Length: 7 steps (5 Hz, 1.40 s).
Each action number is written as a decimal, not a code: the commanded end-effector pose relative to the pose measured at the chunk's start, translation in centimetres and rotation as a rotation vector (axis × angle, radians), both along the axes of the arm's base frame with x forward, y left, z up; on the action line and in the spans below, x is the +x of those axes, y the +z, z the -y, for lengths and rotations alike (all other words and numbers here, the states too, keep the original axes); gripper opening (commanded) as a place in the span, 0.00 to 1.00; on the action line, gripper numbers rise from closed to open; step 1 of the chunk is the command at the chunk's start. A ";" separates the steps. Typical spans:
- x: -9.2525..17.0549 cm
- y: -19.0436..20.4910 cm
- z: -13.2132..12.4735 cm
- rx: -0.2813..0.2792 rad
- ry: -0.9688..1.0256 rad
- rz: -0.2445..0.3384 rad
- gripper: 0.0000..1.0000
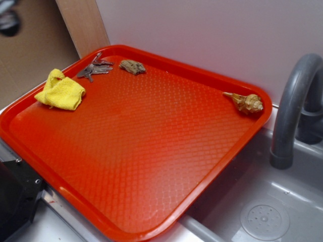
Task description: Grab the silver keys.
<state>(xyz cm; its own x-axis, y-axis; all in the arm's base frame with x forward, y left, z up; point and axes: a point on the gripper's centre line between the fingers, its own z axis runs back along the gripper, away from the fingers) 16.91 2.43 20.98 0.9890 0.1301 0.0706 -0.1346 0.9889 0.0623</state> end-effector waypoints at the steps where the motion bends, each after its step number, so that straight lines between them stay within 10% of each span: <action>1: 3.5 -2.7 -6.6 0.084 0.033 0.018 1.00; 3: 6.2 -4.8 -9.6 0.348 0.059 0.116 1.00; 5: 8.8 -6.6 -12.3 0.230 0.010 0.150 1.00; 7: 8.8 -6.6 -12.3 0.230 0.010 0.150 1.00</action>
